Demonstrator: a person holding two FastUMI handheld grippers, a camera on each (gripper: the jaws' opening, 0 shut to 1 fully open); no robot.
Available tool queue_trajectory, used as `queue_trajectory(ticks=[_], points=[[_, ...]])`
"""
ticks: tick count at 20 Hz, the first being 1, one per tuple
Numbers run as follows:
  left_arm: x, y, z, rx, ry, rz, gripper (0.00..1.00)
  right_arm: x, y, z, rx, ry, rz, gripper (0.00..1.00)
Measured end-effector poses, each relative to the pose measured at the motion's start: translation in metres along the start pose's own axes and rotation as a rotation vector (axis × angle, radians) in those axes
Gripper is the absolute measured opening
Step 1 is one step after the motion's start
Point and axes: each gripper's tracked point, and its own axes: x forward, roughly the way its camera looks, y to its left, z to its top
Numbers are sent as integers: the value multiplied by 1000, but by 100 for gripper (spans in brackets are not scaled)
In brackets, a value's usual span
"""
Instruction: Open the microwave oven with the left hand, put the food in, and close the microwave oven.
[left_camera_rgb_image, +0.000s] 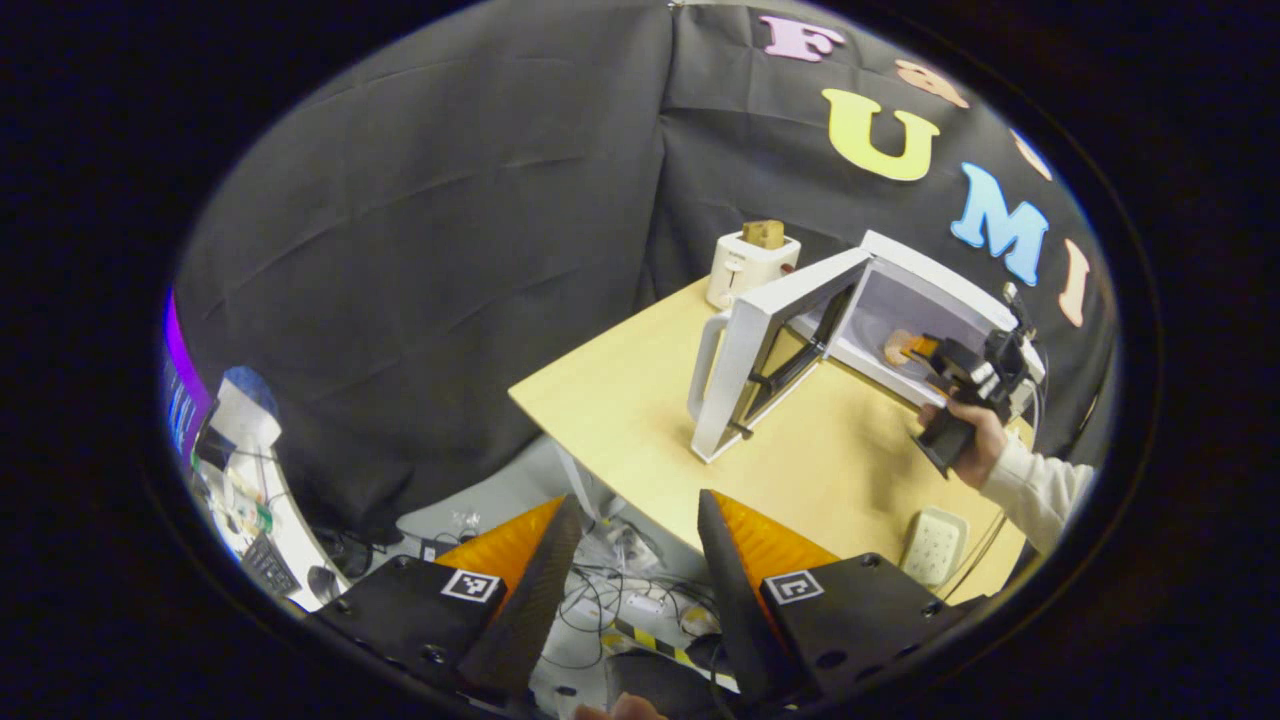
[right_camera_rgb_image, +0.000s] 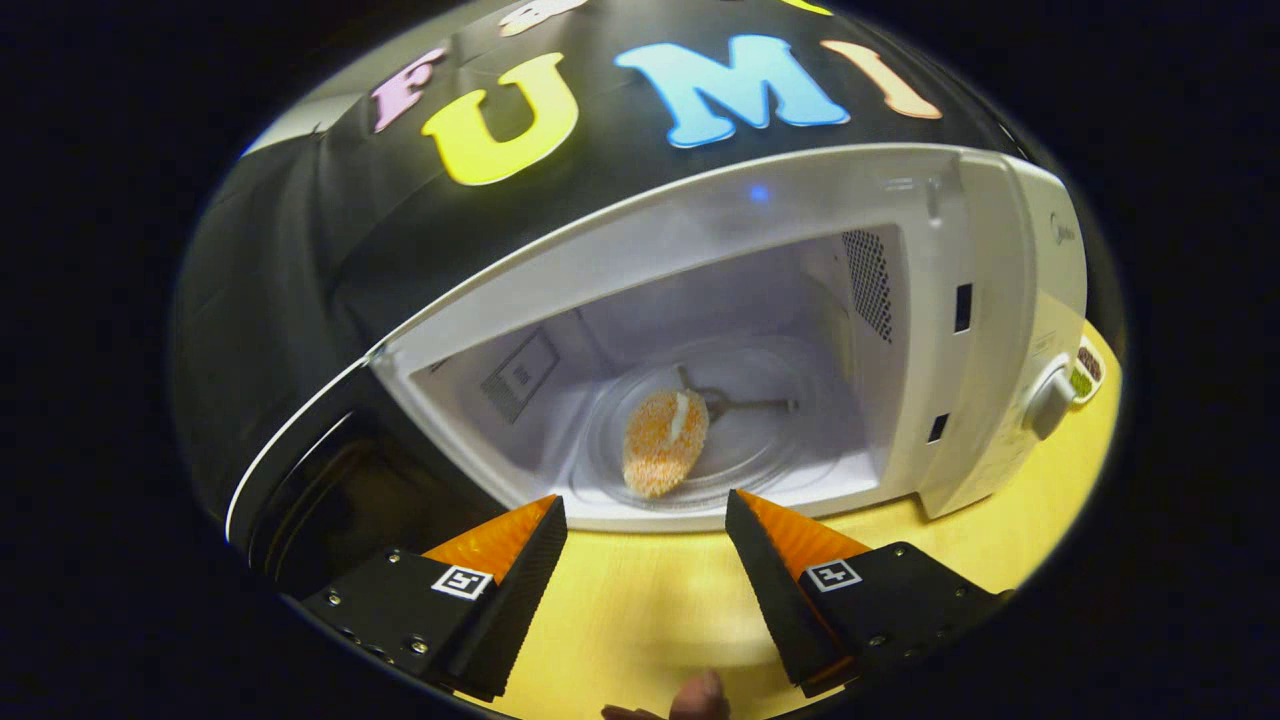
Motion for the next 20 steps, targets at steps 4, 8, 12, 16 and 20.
queue_trajectory(ticks=[4, 8, 12, 16, 20], points=[[40, 14, 35, 35, -50, -89, 87, -71, -7, -17, -109, 47, 7, 98], [84, 44, 74, 81, -89, -149, 87, -148, -15, -32, -87, 76, -63, 98], [143, 41, 98, 97, -96, -252, 86, -223, -22, -57, -73, 128, -150, 98], [171, -8, 120, 132, -113, -380, 81, -290, -26, -58, -129, 98, -233, 98], [173, -47, 133, 175, -140, -422, 81, -325, -27, -47, -153, 54, -266, 98]])
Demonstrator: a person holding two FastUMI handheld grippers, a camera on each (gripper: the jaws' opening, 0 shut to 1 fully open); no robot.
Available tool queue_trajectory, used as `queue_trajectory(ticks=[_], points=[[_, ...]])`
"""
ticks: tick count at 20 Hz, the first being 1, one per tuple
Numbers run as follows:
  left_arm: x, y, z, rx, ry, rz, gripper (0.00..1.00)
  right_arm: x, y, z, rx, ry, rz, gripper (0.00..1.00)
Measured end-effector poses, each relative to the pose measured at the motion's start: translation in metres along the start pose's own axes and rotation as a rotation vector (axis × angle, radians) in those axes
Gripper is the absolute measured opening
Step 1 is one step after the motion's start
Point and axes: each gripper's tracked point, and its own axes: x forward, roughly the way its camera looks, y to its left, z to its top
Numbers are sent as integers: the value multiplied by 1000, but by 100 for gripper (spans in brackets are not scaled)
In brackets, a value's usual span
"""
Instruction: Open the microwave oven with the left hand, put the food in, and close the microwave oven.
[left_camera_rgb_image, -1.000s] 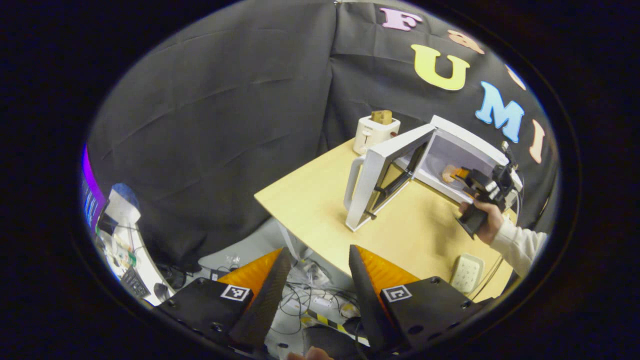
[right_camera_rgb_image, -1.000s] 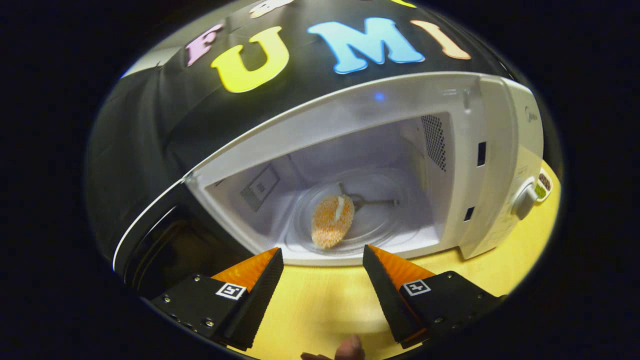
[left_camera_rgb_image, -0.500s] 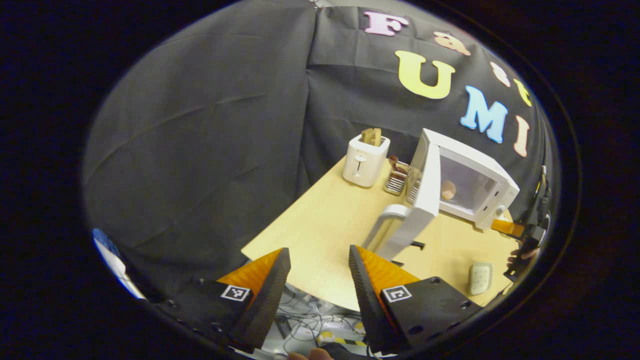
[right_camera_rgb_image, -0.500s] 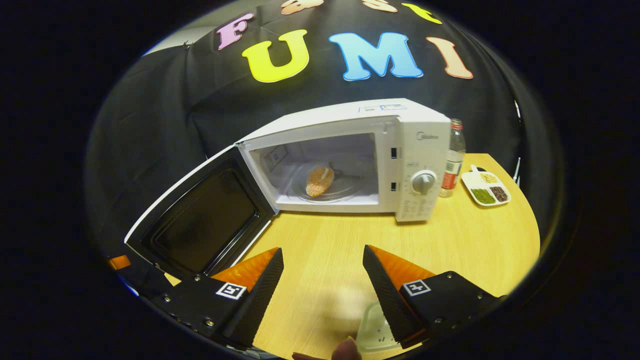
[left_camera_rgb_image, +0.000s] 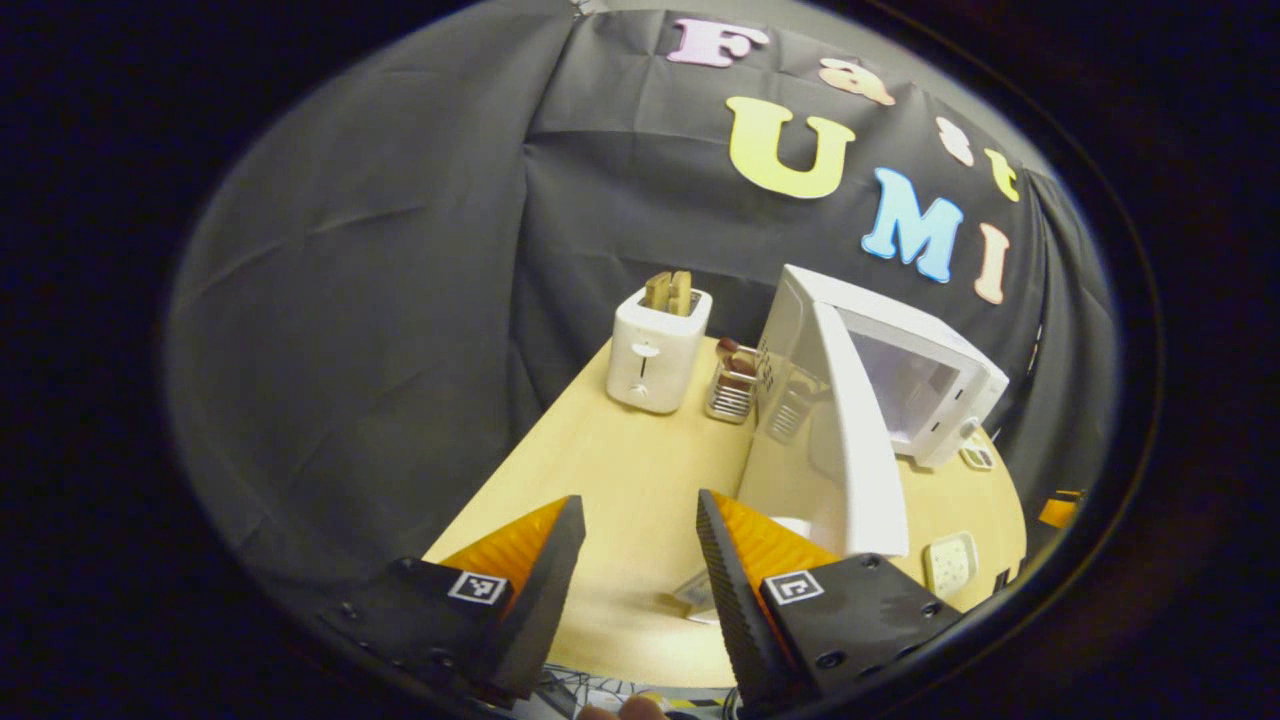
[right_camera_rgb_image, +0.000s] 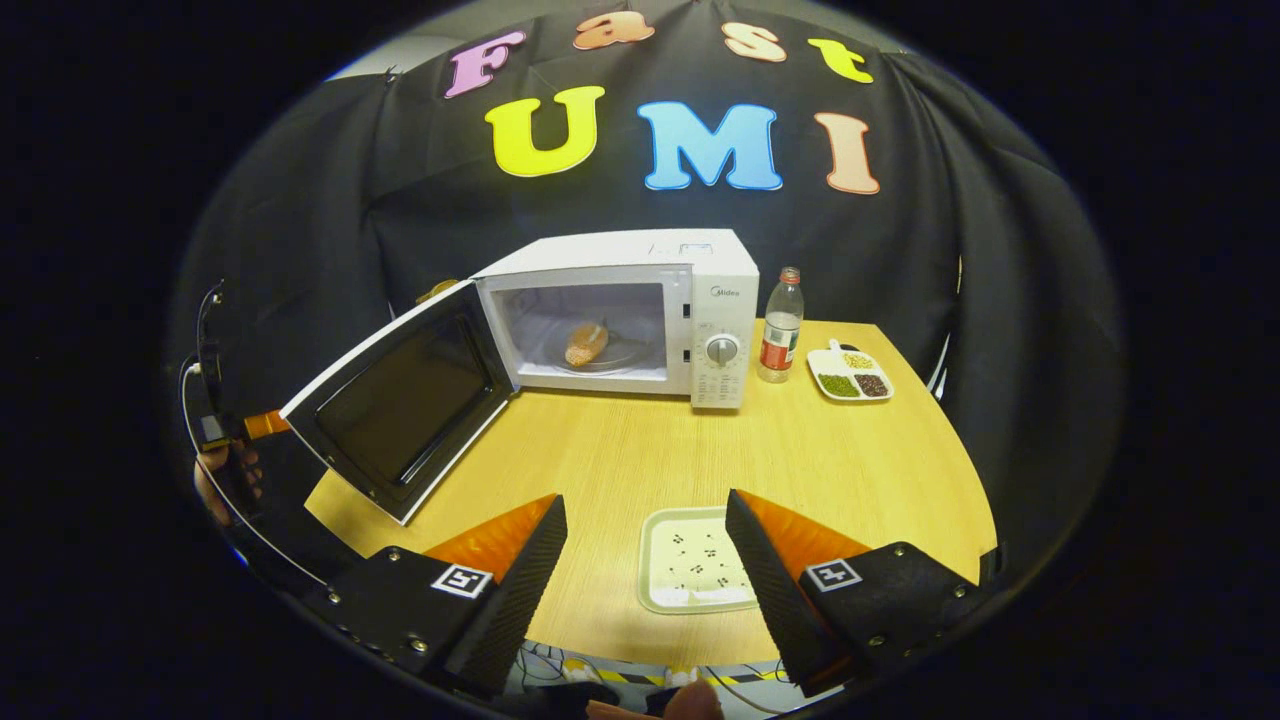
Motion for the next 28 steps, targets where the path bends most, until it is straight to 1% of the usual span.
queue_trajectory(ticks=[1, 3, 4, 5, 8, 13, 16, 19, 21, 24, 27, 28], points=[[-1, -9, 3, -11, 2, -3, 81, -6, -3, -1, 11, 2, 0, 98], [4, -33, -1, -21, 18, -43, 81, -21, -13, -1, 26, -8, 2, 98], [3, -48, -6, -13, 26, -62, 83, -28, -19, 1, 26, -22, 2, 98], [3, -62, -11, 9, 30, -68, 81, -36, -28, 2, 23, -34, -1, 98], [-4, -97, -13, 76, 31, -53, 81, -58, -50, 4, 18, -60, 15, 98], [-16, -153, -17, 68, 34, -23, 81, -77, -90, -4, 24, -71, 67, 98], [-19, -179, -19, 78, 44, 5, 81, -85, -116, -3, 70, -79, 100, 98], [-13, -215, -18, 107, 49, -4, 81, -96, -138, 8, 136, -108, 134, 98], [-9, -236, -17, 142, 66, -4, 81, -103, -152, 17, 168, -128, 132, 98], [9, -271, -11, 185, 68, -46, 81, -110, -166, 28, 193, -161, 114, 98], [41, -303, -11, 216, 84, -105, 81, -103, -180, 27, 189, -140, 57, 98], [54, -315, -11, 212, 93, -130, 78, -101, -182, 27, 189, -131, 41, 98]])
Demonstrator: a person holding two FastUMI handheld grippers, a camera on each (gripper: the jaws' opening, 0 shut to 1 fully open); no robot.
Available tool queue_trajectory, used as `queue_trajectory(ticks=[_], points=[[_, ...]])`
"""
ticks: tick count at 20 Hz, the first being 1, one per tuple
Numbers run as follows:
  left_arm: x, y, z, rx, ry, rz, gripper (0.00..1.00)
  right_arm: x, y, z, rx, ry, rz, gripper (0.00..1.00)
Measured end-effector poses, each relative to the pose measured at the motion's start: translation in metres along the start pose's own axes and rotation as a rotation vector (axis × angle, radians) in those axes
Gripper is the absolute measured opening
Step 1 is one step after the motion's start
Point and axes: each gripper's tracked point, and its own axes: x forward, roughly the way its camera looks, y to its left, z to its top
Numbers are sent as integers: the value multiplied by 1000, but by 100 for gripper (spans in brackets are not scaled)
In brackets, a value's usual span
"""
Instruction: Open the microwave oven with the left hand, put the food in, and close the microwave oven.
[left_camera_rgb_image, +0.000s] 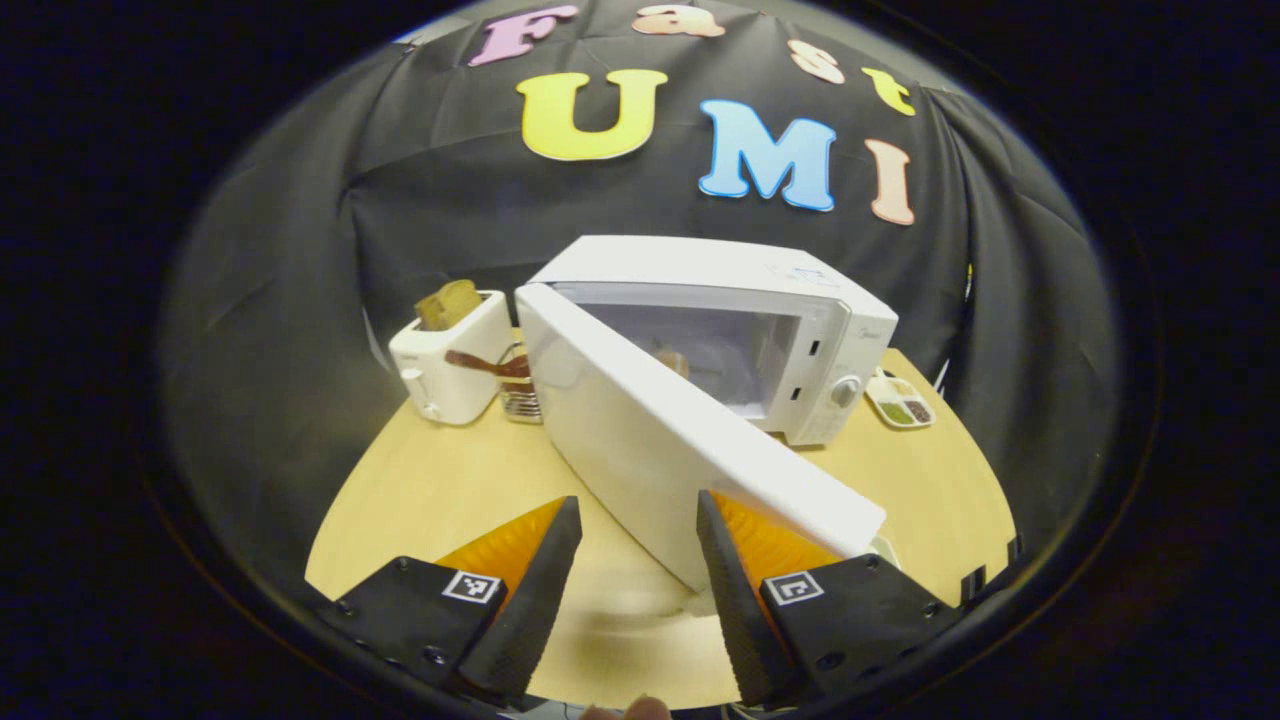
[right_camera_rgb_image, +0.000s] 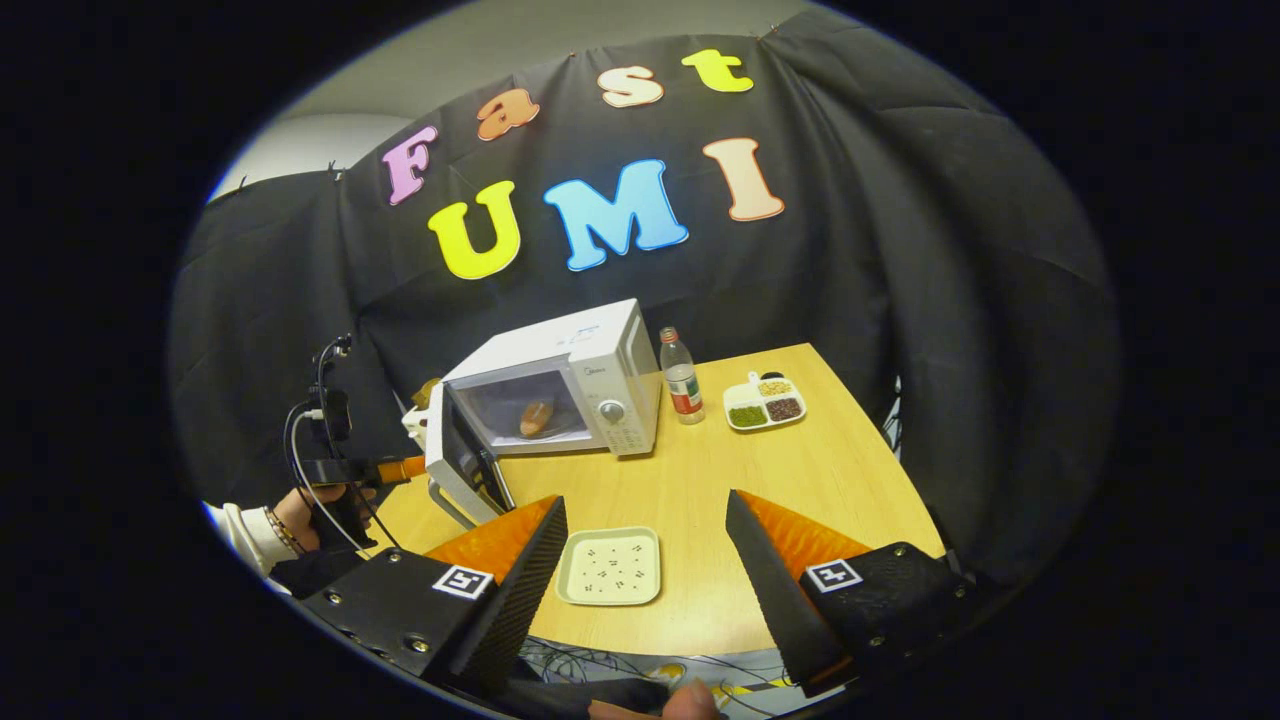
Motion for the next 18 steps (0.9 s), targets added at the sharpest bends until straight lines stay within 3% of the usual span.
queue_trajectory(ticks=[7, 9, 11, 16, 17, 18], points=[[98, -50, 22, -7, 32, -126, 81, 26, -19, 26, 13, 27, -124, 98], [120, -59, 30, 13, 33, -149, 81, 36, -24, 33, 17, 34, -152, 98], [139, -64, 37, 39, 35, -167, 87, 44, -28, 38, 13, 44, -176, 98], [181, -78, 54, 61, 25, -202, 87, 58, -31, 43, 11, 71, -234, 98], [185, -80, 46, 30, 67, -204, 75, 57, -32, 45, 1, 76, -246, 98], [188, -83, 44, -11, 75, -219, 75, 57, -35, 45, -13, 81, -260, 98]])
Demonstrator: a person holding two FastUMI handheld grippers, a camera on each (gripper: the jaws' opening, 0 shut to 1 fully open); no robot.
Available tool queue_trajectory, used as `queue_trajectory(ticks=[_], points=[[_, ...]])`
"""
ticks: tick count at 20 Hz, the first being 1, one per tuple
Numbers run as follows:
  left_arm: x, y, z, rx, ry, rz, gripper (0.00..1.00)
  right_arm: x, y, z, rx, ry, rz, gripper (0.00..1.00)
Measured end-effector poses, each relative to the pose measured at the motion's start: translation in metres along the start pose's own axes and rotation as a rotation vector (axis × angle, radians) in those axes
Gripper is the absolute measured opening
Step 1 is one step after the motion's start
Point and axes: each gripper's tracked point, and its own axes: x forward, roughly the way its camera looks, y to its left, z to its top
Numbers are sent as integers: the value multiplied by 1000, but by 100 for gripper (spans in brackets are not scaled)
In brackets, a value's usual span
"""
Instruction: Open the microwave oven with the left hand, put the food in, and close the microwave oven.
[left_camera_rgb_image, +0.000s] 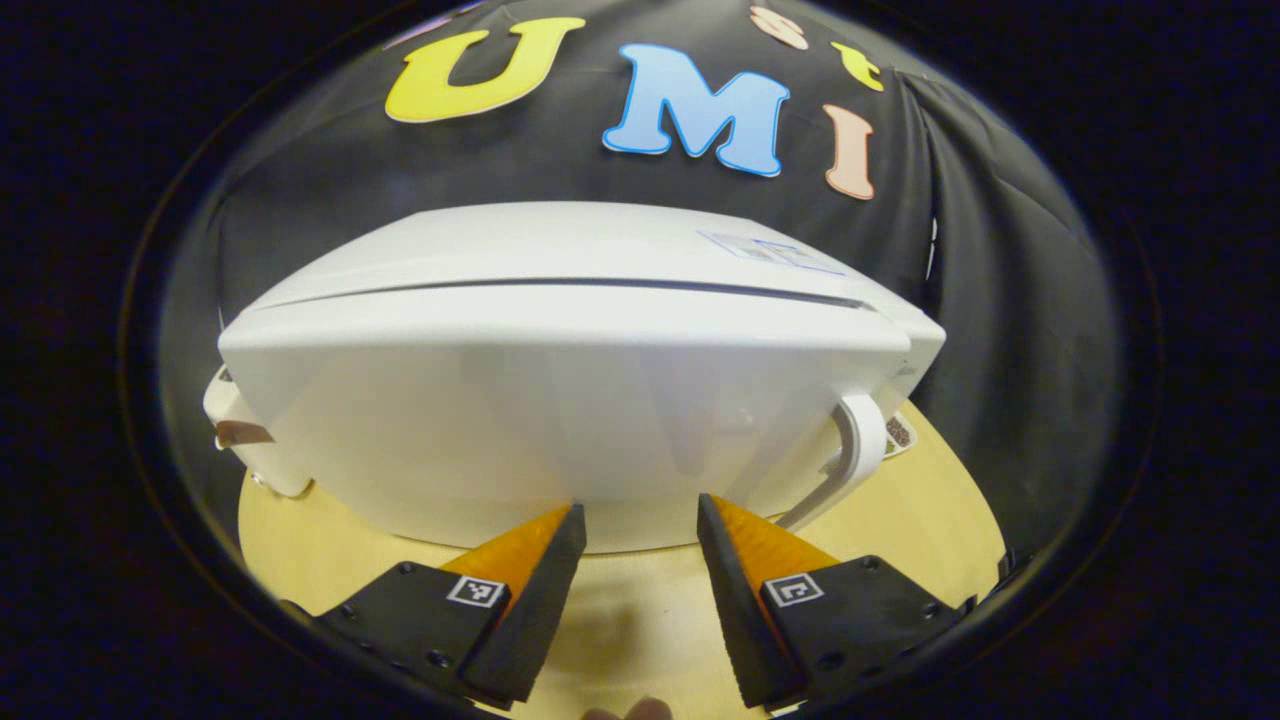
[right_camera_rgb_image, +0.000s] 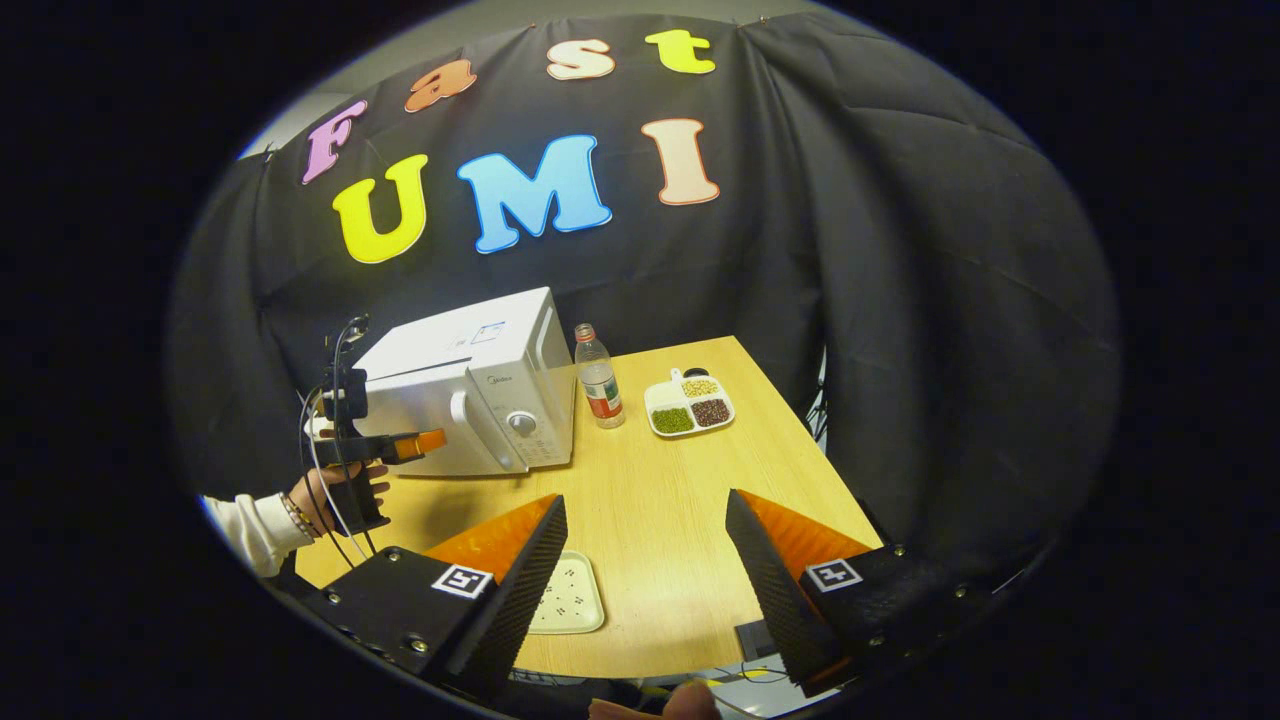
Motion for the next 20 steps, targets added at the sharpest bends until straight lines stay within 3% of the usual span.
queue_trajectory(ticks=[2, 8, 10, 12, 14, 20], points=[[11, 0, -5, -76, 43, -8, 76, -1, -3, 1, -17, 10, -19, 98], [-4, -13, -6, -131, 117, -36, 75, 2, 9, 12, -25, 15, 10, 98], [-20, -18, 10, -122, 57, -41, 84, 2, 8, 20, -30, 0, 13, 98], [-49, -15, 34, -38, -31, -8, 86, 0, 5, 29, -47, -9, 8, 98], [-88, -9, 46, 22, -80, 39, 80, -5, 5, 36, -54, -15, 23, 98], [-249, -39, 58, -77, -221, 94, 84, -43, -1, 65, -100, -108, 155, 98]])
